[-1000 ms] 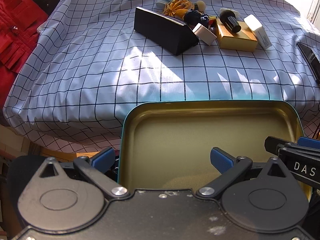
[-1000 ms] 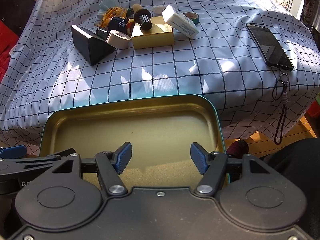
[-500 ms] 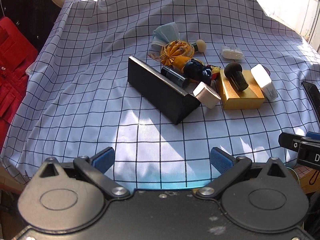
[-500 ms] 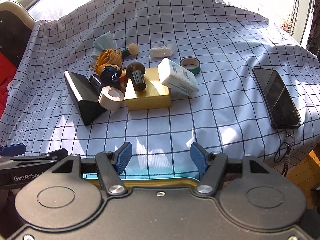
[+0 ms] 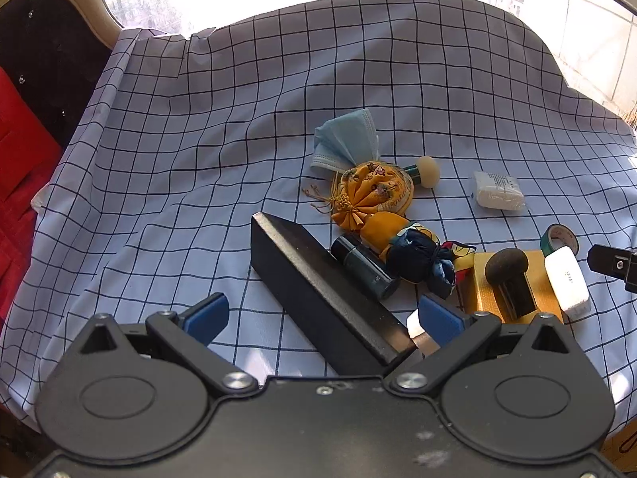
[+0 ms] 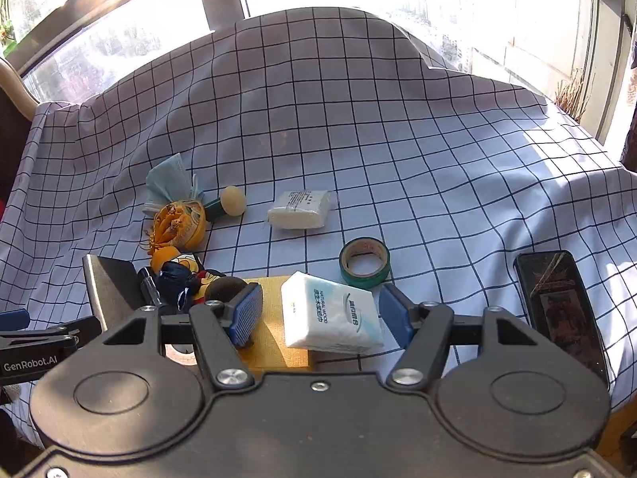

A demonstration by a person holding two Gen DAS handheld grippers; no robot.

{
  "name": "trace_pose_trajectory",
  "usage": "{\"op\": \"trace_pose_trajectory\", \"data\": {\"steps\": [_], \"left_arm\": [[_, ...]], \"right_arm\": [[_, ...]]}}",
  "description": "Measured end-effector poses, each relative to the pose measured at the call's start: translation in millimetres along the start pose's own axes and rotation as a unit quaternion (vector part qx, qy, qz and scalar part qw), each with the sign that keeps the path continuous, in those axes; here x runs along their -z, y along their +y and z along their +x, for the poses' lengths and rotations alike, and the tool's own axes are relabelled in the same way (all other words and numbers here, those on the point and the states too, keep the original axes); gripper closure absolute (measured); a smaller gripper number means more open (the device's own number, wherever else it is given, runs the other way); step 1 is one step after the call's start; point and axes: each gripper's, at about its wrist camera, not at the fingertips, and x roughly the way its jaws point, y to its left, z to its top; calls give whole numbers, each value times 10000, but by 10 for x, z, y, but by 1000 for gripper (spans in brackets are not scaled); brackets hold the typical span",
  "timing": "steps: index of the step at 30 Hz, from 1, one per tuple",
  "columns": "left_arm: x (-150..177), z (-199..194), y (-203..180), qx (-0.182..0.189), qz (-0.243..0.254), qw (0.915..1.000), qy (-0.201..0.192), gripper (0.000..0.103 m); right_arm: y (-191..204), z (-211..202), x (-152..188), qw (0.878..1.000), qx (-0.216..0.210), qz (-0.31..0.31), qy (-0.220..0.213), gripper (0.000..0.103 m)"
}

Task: Organize soft objects
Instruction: 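Reach the left tool to the orange embroidered pouch while the right tool reaches the green tape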

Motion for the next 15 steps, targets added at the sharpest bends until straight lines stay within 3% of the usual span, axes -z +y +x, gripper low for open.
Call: {"op": "trace_pose_trajectory", "data": {"steps": [9,15], "left_arm": [[-59,246,-110,-17,188,9998,106,1],[-397,443,-128,53,124,9998,110,1]], "right_arm": [[-280,322,5,9984,-221,504,133,41],[-434,370,-21,9962,-244,836,55,41]]}}
